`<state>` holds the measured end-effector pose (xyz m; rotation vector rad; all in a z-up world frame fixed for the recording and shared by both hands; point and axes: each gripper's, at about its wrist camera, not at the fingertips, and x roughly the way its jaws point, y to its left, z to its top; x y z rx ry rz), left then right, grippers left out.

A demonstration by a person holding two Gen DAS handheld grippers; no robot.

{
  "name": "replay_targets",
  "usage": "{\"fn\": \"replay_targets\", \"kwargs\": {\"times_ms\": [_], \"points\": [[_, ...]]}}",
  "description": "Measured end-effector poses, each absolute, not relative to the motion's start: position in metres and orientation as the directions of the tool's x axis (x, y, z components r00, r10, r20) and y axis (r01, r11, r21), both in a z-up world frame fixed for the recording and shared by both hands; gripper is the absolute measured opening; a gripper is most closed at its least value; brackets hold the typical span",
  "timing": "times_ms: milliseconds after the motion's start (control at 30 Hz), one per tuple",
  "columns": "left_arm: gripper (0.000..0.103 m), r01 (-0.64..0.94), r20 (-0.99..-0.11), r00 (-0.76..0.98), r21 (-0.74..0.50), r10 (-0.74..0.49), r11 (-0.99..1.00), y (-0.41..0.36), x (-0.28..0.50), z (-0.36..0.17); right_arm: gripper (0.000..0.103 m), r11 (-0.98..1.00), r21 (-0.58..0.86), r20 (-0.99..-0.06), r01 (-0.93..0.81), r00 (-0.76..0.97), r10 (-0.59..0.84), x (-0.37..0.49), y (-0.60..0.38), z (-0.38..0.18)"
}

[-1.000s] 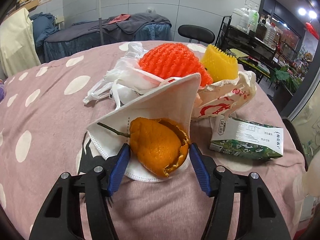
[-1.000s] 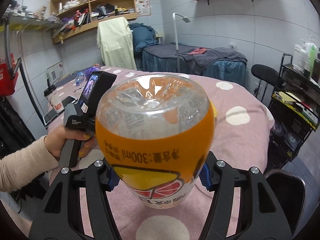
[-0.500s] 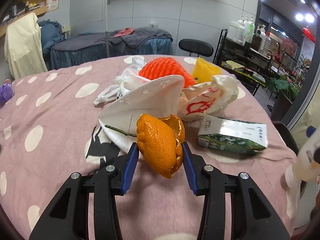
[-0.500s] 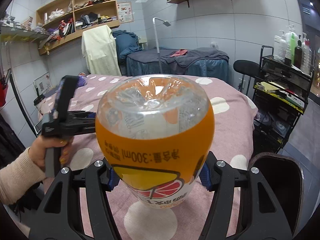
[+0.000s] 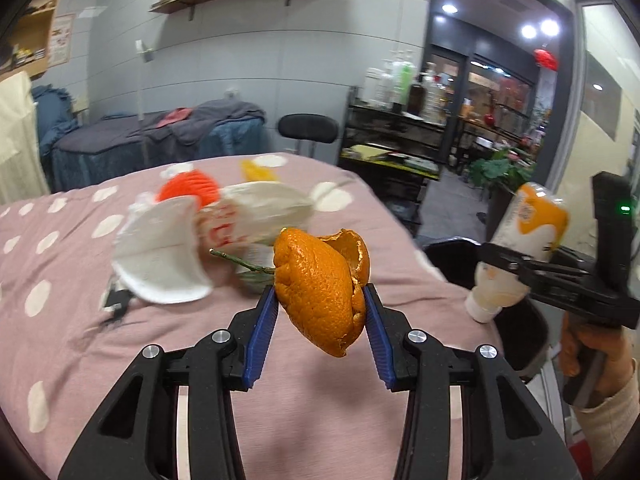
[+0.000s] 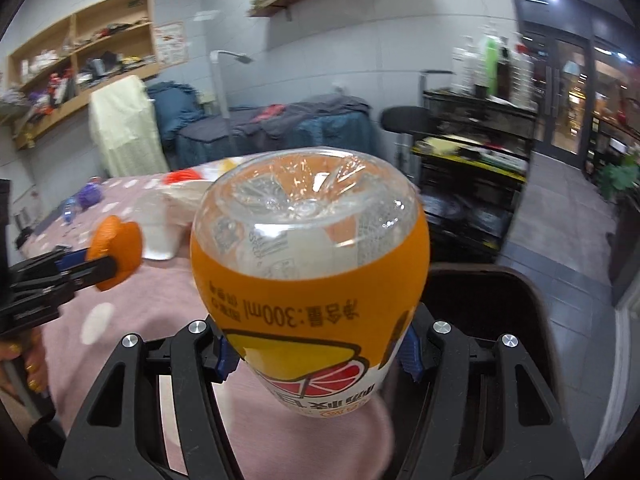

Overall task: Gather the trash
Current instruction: 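Carry the bottle and peel to the black bin and open both grippers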

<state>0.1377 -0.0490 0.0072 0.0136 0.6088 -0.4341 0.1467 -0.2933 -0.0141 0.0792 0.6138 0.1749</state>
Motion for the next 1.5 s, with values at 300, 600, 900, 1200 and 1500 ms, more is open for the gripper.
{"fn": "replay_targets", "kwargs": {"times_ms": [300,600,900,1200,1500], "points": [[0.043,0.563,-0.575,0.613,-0.162,-0.541,0.810,-0.134,0.153,-0.003,0.062,0.979,0.183,-0.815,0.091,0.570,0.099,0.201,-0.382,-0.084],[0.043,0.642,-0.598,0.554,-0.135,-0.579,0.755,-0.185,0.156,-0.008,0.062,0.991,0.109,-0.966,0.083,0.243,0.086,0.261,-0.399,-0.167],[0.043,0.655,-0.650,0.491,-0.162,-0.579,0.738,-0.203,0.156,-0.023,0.062,1.000,0.021,-1.000,0.020,-0.005,0.021,0.289,-0.388,-0.235],[0.043,0.660,-0.674,0.470,-0.159,-0.569,0.734,-0.210,0.154,-0.029,0.071,0.999,-0.006,-1.000,0.041,-0.019,-0.005,0.298,-0.392,-0.240],[0.043,0.689,-0.711,0.428,-0.143,-0.558,0.710,-0.233,0.157,-0.037,0.079,0.984,-0.007,-0.942,0.176,0.329,-0.066,0.231,-0.418,-0.145]]}}
